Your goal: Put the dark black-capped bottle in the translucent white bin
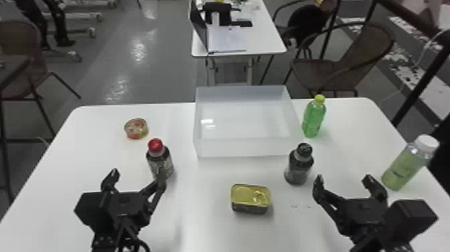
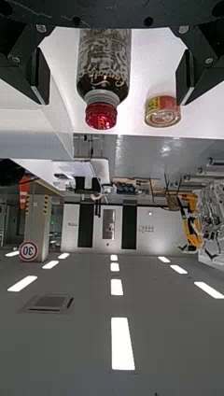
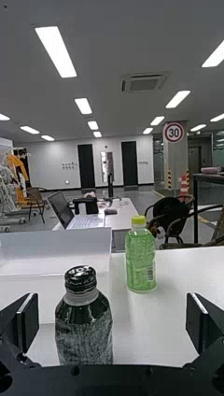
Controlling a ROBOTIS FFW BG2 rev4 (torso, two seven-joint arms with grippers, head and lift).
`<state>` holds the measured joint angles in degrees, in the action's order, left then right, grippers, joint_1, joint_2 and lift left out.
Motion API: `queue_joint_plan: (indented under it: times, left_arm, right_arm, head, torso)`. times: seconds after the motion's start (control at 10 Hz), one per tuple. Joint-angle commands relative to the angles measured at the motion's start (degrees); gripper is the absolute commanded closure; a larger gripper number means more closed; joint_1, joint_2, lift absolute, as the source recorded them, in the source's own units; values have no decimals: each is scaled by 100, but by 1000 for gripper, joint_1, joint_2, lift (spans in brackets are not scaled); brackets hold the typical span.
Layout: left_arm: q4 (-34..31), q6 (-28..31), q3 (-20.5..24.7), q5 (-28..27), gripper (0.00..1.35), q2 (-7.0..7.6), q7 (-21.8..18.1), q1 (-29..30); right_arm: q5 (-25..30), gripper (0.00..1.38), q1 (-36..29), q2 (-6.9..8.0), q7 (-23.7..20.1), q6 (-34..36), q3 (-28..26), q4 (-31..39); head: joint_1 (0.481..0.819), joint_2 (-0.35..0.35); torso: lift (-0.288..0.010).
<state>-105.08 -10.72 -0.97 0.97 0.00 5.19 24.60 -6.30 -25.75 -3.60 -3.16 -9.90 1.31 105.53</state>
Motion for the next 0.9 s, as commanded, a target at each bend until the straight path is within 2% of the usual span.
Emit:
queue_joint_plan:
  times: [0.0, 0.4, 0.6, 0.7, 0.8]
  left_arm:
    - [13, 0, -9, 0, 260, -15, 0, -17]
    - [66, 9, -9, -26, 260, 0, 0, -26]
    - [128, -44, -44, 18, 260, 70, 0, -43]
    - [128, -44, -53, 35, 260, 79, 0, -43]
    - [128, -35, -62, 44, 260, 70, 0, -43]
  right_arm:
    - [-12, 110, 0, 0, 0, -47, -8, -15]
    - [-64, 111, 17, -9, 9, -47, -8, -23]
    - [-126, 110, 123, -26, 0, -38, -26, -103]
    - [-302, 110, 316, -114, -53, -29, -43, -278]
    - [-513, 110, 668, -229, -457, -11, -61, -612]
  head:
    - [695, 26]
    - [695, 22]
    - [695, 22]
    - [695, 18]
    - [695, 15]
  torso:
    - [-93]
    - [-93]
    - [-93]
    - [-93]
    - [-93]
